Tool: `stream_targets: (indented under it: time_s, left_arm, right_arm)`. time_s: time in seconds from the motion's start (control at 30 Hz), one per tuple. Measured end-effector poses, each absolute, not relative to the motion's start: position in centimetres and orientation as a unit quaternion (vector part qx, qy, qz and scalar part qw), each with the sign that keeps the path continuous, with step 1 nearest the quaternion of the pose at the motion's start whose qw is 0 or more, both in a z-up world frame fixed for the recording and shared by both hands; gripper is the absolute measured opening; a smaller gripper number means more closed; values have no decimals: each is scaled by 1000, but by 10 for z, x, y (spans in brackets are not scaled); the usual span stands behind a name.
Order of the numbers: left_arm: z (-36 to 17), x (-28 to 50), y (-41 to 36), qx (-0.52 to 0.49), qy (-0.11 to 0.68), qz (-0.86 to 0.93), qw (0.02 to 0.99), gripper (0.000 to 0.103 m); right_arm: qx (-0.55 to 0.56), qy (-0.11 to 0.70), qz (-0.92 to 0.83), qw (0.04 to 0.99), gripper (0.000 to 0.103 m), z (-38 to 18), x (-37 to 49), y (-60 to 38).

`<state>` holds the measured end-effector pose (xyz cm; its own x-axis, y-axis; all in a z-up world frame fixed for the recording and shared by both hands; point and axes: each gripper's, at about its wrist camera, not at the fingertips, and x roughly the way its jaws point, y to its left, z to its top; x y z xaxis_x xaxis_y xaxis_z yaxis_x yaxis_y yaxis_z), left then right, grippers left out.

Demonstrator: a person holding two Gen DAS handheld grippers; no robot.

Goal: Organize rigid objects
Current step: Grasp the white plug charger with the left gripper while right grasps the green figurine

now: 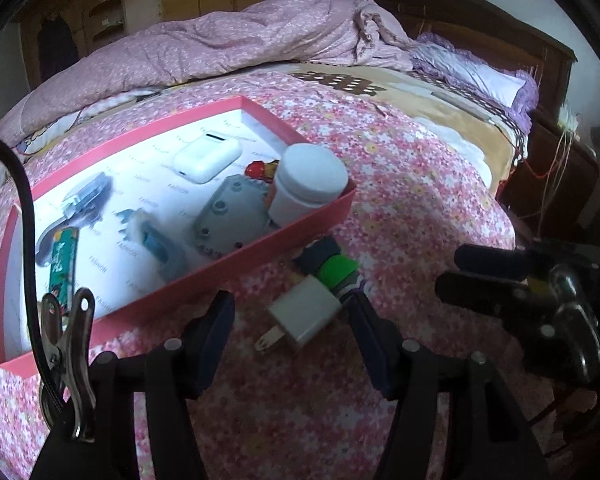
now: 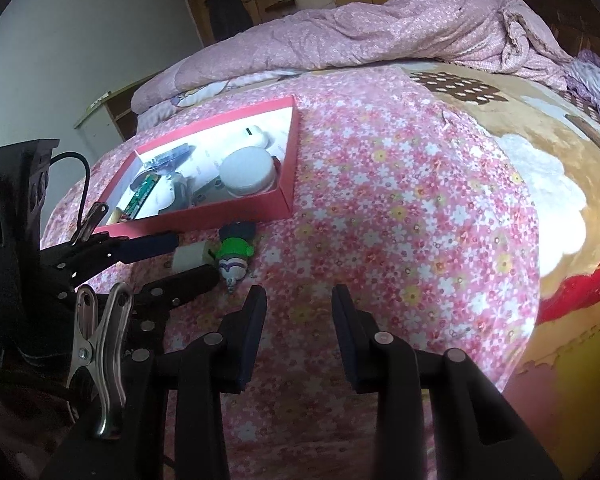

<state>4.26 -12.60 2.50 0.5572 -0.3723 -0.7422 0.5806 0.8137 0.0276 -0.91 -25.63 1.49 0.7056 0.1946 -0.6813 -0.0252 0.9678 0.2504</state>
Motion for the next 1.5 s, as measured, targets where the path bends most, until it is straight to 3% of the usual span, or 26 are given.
stream_targets:
  time_s: [0.1,0.17,1.37,1.43,1.5]
  left_arm:
    - [23,41,-128,135,382,-288,867,55]
    - [22,41,-128,128,386,-301,862,39]
    - [39,35,-7,23,371,-174,912,40]
    - [42,35,-2,16,368,-172,914,40]
    - [44,35,1,12,366,-170,915,40]
  right_arm:
    - [115,382,58,915,35,12,-8,-258]
    - [118,384,57,914,35,11,-7,-260]
    - [18,384,93,919,35,5,43,-188]
    - [19,385,97,918,25,4,42,-187]
    - [18,384,97,918,25,5,41,-186]
